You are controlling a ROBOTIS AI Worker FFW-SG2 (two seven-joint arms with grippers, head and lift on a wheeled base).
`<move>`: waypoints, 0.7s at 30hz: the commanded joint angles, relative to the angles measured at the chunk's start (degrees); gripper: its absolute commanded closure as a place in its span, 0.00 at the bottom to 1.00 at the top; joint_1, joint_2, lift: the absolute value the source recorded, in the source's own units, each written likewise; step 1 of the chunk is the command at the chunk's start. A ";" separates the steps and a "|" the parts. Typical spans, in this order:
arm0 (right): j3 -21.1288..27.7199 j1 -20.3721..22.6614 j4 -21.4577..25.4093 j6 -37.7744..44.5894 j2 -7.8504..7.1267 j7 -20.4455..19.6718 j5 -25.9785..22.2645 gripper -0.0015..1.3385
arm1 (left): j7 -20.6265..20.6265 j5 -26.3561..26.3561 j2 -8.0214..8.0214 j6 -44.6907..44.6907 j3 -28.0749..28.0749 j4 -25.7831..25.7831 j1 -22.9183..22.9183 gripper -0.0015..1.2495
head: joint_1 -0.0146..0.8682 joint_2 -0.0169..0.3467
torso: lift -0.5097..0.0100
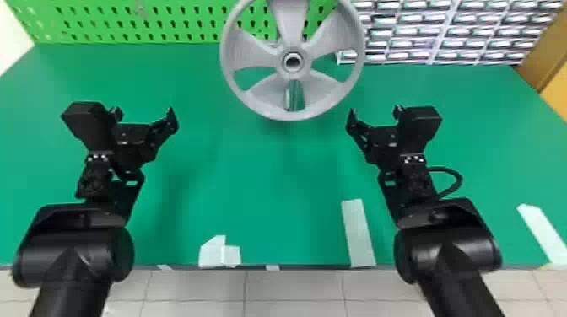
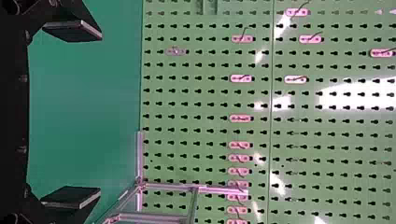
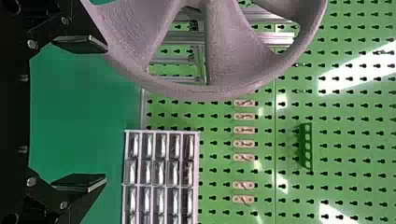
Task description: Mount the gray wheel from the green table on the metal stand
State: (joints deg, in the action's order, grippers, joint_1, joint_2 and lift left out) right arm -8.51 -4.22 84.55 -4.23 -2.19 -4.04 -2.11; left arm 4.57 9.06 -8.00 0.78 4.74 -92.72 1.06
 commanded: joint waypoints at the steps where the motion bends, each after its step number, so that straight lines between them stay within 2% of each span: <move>1: -0.19 0.00 0.00 0.19 -0.18 0.00 -0.09 0.22 | 0.00 -0.01 0.00 -0.08 0.10 0.00 0.09 0.09 | 1.00 0.19 | 0.79; 21: -0.45 0.00 -0.09 0.45 -0.18 0.00 -0.26 0.22 | 0.00 -0.18 0.00 -0.08 0.62 0.00 0.26 0.09 | 1.00 0.19 | 0.79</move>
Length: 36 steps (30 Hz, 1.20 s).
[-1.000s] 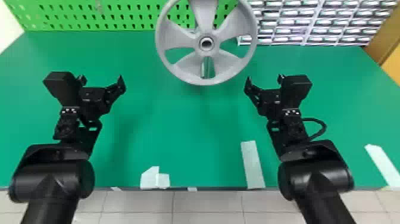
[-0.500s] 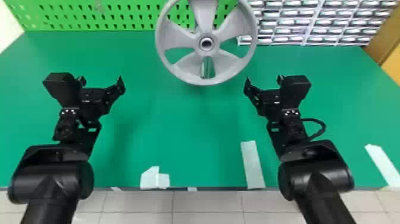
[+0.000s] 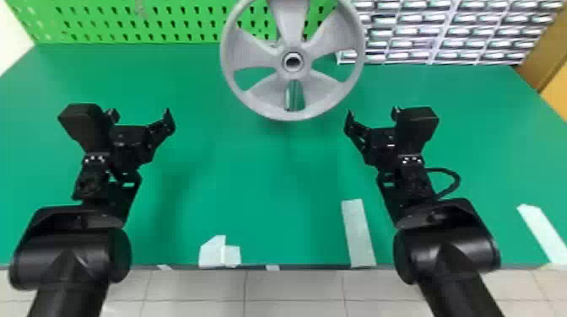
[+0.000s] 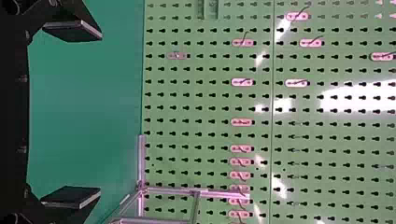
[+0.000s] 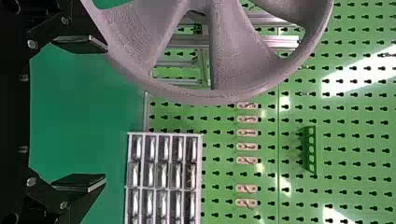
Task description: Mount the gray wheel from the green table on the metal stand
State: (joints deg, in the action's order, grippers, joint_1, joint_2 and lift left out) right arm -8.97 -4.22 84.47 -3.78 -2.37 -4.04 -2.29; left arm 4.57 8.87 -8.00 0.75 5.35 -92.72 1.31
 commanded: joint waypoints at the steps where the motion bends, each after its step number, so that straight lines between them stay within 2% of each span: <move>1: 0.01 0.00 0.00 0.00 0.00 0.00 -0.08 0.22 | 0.00 0.00 0.00 -0.04 0.01 0.00 0.00 0.09 | 1.00 0.19 | 0.79; 36: 0.53 0.09 0.00 0.00 0.35 0.00 -0.17 0.22 | 0.00 0.00 0.00 -0.22 -0.08 0.00 -0.08 0.09 | 1.00 0.19 | 0.79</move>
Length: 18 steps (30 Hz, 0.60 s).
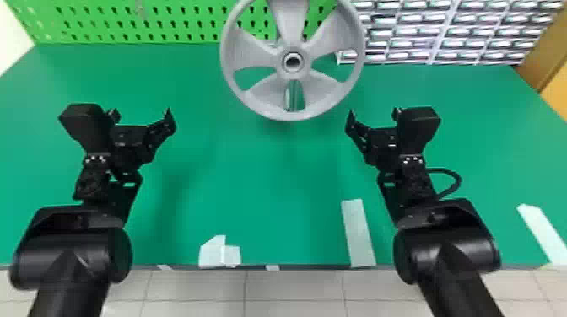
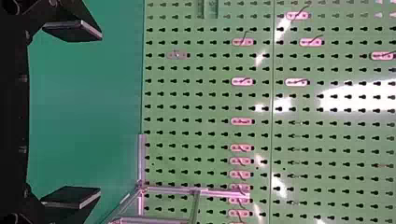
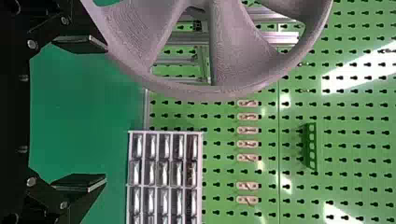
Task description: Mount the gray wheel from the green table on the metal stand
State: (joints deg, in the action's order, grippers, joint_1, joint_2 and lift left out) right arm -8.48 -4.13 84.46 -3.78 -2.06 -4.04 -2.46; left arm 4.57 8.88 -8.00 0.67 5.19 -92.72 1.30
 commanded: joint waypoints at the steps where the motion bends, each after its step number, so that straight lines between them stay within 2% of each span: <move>1: 0.05 0.00 0.00 0.00 0.03 0.00 0.00 0.22 | 0.00 0.00 0.00 -0.15 0.08 0.00 -0.07 0.09 | 1.00 0.19 | 0.79; 18: 0.05 -0.09 0.00 0.00 0.03 0.00 -0.09 0.22 | 0.00 0.09 0.00 -0.50 -0.01 0.00 -0.07 0.09 | 1.00 0.19 | 0.79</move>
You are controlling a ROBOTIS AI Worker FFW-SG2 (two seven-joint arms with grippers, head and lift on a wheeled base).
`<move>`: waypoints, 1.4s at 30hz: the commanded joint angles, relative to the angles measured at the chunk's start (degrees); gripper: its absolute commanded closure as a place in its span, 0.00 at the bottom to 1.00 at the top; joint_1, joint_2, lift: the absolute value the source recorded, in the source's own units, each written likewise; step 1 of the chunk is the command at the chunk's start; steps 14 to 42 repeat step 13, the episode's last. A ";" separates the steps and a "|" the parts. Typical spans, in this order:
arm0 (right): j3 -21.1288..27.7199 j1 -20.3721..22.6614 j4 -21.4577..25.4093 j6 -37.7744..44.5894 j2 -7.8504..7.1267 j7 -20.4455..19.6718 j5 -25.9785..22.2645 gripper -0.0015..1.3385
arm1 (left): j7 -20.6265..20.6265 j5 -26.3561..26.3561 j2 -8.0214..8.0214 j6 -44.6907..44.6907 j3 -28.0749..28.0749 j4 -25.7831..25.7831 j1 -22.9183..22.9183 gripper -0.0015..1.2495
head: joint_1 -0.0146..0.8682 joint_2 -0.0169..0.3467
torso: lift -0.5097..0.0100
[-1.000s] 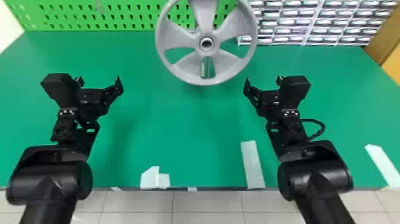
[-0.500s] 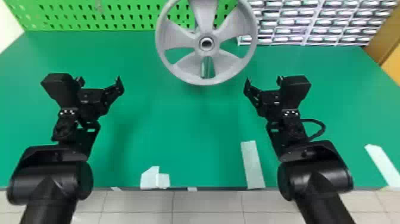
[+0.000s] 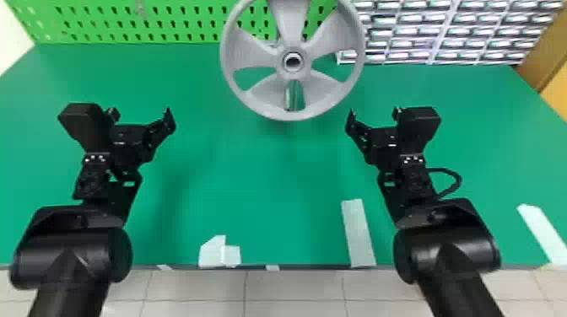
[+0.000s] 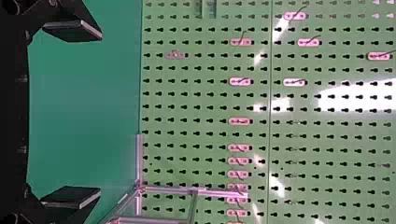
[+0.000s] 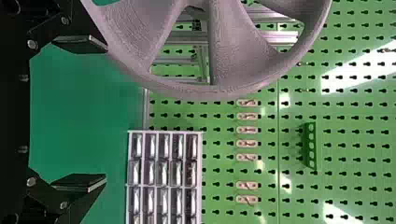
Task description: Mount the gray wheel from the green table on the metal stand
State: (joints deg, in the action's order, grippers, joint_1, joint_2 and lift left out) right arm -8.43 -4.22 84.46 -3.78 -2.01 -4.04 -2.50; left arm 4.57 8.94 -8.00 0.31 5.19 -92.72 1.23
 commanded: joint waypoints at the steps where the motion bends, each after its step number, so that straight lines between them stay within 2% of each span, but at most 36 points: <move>1: 0.00 0.00 0.00 0.00 0.08 0.00 -0.05 0.22 | 0.00 0.02 0.00 -0.14 0.00 0.00 -0.09 0.09 | 1.00 0.19 | 0.79; 42: 0.26 0.00 0.00 0.00 0.26 0.00 -0.05 0.22 | 0.00 0.20 0.00 -0.31 -0.09 0.00 -0.17 0.09 | 1.00 0.19 | 0.79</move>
